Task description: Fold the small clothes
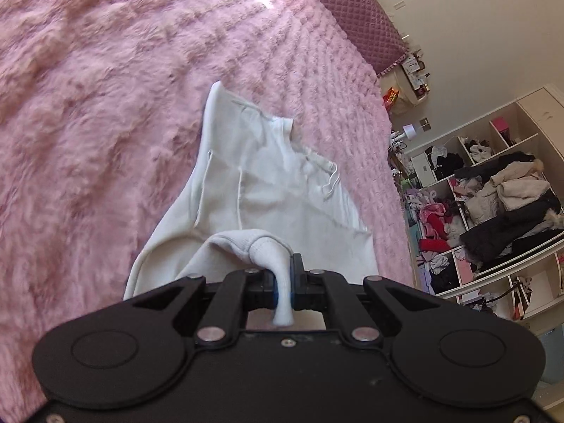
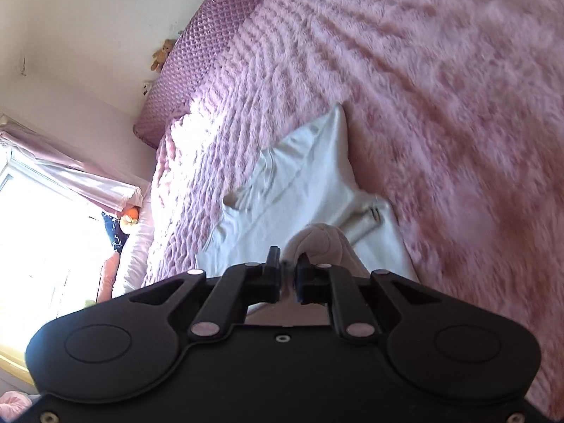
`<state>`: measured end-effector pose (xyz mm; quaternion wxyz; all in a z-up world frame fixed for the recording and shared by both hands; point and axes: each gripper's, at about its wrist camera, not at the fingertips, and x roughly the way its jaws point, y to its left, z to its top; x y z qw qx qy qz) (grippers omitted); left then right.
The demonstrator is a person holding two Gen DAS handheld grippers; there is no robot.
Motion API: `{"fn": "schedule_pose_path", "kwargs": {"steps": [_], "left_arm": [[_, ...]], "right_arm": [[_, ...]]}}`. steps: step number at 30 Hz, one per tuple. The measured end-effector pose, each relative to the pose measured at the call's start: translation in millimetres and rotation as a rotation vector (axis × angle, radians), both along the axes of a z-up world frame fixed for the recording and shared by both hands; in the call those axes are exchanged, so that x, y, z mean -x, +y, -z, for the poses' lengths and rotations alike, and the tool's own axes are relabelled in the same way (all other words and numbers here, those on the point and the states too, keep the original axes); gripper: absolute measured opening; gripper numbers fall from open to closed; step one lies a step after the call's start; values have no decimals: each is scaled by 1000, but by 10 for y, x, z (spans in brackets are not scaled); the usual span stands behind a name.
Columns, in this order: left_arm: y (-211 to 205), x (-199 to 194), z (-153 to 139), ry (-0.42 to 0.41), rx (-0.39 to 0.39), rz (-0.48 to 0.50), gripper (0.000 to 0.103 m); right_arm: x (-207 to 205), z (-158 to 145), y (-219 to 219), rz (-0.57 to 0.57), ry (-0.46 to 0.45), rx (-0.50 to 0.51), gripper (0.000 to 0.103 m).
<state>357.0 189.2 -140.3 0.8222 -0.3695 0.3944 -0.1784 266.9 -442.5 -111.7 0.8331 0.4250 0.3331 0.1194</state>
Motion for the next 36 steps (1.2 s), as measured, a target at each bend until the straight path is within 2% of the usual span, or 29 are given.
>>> {"fn": "schedule_pose_path", "kwargs": {"steps": [2,3,5,6,8,10,12,14,16,19,21,23,26,27,28,29,30,31,32,33,36], "left_arm": [[-76,-537,-99,-49,-28,-14,3],[-134,-757,-117,-65,-52,-13,9],[-231,-1126,-93,-42,-136,-65,60],[-264,-1249,-59,-19,-189,-101,86],[-227,-1276,39,1,-223,-164,80],[-145,-1151,112,9,-179,-138,80],[-57,-852,199,5,-154,-99,80],[-18,-479,279,20,-188,-97,80],[34,-117,423,51,-186,-125,80],[99,202,787,132,-61,-167,80],[103,174,1005,196,5,-188,80],[96,115,1123,200,42,-232,80],[79,-30,1161,163,85,-276,80],[76,-79,1165,159,94,-286,77],[76,-123,1174,159,103,-303,61],[72,-155,1177,165,99,-317,49],[70,-197,1189,175,100,-322,23],[65,-238,1197,189,113,-321,10],[67,-251,1196,202,113,-336,9],[71,-262,1182,212,114,-345,9],[87,-173,934,162,106,-347,8]], "right_arm": [[-492,-89,14,49,-32,0,8],[-750,-106,44,82,-58,4,11],[-1178,-51,117,125,-65,46,35],[-1301,-11,141,154,-51,70,63],[-1403,95,128,231,-8,83,67],[-1269,229,93,180,-5,-11,67],[-986,337,150,99,-4,-67,67],[-597,419,196,53,-2,-66,67],[-168,527,254,23,7,-65,67],[223,815,255,48,81,-105,67],[289,1022,241,83,126,-129,67],[271,1164,241,130,152,-165,66],[156,1196,259,178,111,-177,66],[105,1191,265,183,90,-188,66],[54,1185,267,197,83,-189,66],[15,1175,274,220,91,-190,65],[-32,1173,279,227,100,-198,56],[-91,1163,281,236,120,-198,39],[-134,1143,283,249,146,-185,29],[-164,1111,283,255,163,-169,12],[-156,890,275,257,128,-143,7]]}}
